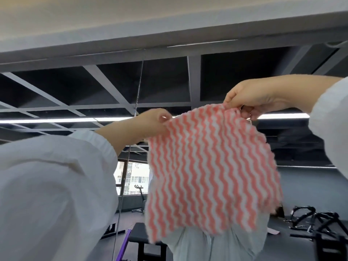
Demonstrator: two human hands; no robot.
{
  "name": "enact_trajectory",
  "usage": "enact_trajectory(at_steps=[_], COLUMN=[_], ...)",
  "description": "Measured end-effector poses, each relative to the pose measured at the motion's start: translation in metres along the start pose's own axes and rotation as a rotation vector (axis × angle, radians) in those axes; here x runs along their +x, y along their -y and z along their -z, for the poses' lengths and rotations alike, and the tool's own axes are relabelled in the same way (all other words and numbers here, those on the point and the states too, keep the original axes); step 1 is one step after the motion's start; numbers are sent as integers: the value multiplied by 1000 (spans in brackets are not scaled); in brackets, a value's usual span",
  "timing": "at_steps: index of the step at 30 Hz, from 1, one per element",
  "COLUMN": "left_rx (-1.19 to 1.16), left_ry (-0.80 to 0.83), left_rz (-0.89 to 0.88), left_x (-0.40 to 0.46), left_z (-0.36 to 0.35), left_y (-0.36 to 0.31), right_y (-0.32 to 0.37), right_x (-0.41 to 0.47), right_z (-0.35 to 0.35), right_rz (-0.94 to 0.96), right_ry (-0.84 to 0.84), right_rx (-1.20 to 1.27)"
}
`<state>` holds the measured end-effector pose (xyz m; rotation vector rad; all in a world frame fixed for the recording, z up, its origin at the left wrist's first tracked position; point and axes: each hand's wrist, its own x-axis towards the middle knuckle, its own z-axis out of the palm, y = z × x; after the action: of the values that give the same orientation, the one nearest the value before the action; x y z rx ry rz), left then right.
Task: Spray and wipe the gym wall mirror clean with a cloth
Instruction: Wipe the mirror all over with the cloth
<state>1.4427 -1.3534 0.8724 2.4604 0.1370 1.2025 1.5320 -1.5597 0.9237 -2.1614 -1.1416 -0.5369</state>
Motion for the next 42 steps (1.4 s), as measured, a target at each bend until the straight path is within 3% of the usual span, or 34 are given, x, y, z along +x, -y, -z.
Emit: enact_trajectory(at_steps=[3,6,8,11,13,18,21,23,27,29,30,31,32,35,38,39,40,42], left_rx=[-377,-346,-415,-718,-804,-878,-938,-936,-999,-898,-657,-230,-39,106,195,157,-33,-631], left_ry=[261,389,336,179,2,-344,-432,-461,-516,-563,-569,-536,-532,-545,-538,-551,-555,-542], left_rz=[0,38,65,125,170,294,349,371,388,423,410,320,329,340,257,284,235,320], left_x=[-7,-8,-7,-8,-8,5,14,16,25,33,28,28,26,25,26,20,20,21], left_z=[-9,-22,-26,-19,-13,-5,-2,0,7,16,13,13,16,23,25,23,23,25], left_y=[-15,-28,-29,-34,-37,-31,-26,-23,-20,-24,-18,-12,-17,-22,-25,-24,-20,-18], right_y=[10,17,20,18,15,8,7,8,8,8,6,5,4,3,5,6,7,6], right_x=[0,1,-1,-3,-2,-7,-13,-16,-16,-17,-16,-15,-14,-11,-4,-2,-1,1], right_z=[-9,-19,-23,-23,-24,-20,-16,-14,-14,-21,-25,-30,-34,-48,-48,-46,-43,-34], right_rz=[37,90,126,108,25,-177,-239,-236,-260,-298,-298,-285,-258,-112,51,85,92,61], right_ry=[15,-14,-62,-68,-18,217,356,340,341,422,461,496,524,532,390,322,239,59], right_rx=[-18,25,70,63,51,294,387,422,261,236,270,326,398,645,812,851,881,887])
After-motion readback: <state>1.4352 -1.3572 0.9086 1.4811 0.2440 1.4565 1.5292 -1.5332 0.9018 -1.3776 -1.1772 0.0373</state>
